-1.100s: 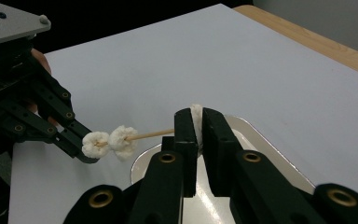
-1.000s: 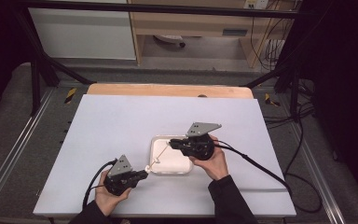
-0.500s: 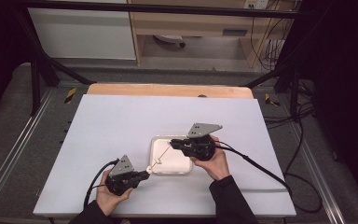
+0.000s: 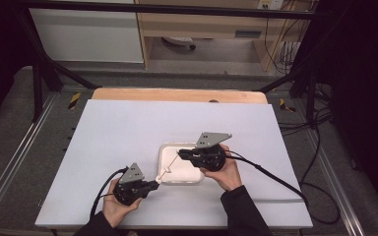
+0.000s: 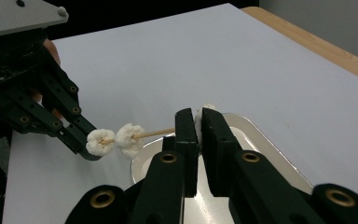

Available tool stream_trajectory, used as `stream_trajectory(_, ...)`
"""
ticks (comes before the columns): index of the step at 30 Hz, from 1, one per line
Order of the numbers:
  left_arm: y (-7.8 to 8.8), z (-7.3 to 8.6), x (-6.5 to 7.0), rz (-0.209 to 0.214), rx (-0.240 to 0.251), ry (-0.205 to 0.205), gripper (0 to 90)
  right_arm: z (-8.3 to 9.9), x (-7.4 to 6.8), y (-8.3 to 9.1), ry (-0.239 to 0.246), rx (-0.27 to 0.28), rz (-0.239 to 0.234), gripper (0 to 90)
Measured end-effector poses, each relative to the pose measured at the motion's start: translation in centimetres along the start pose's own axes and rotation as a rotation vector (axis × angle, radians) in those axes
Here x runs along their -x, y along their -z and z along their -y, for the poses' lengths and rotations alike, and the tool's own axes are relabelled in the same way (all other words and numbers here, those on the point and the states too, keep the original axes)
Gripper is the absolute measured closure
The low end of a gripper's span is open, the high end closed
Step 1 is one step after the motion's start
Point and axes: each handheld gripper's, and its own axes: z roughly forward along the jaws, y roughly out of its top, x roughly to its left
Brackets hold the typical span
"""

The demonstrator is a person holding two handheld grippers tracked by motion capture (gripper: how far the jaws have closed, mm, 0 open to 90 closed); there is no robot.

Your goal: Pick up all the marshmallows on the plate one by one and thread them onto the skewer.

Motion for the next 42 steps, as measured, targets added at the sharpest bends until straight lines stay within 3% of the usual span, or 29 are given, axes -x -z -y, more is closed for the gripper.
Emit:
stream_trajectory(5,-0.13,-0.13,0.02,-0.007,-0.012,0.009,89.1,0.15,-0.17,-0.32,0.022,-0.018,0.003,86.1)
stream_trajectory(11,-0.15,-0.33,0.29,-0.010,-0.038,-0.043,89.1,0.25,-0.29,-0.41,0.038,-0.027,-0.009,86.4)
stream_trajectory(21,-0.32,-0.32,0.28,-0.023,-0.060,-0.091,89.1,0.56,-0.50,-0.60,0.059,-0.071,-0.019,86.8)
stream_trajectory(42,-0.54,-0.17,0.39,-0.042,-0.075,-0.135,89.2,0.89,-0.83,-0.90,0.067,-0.098,-0.048,87.3)
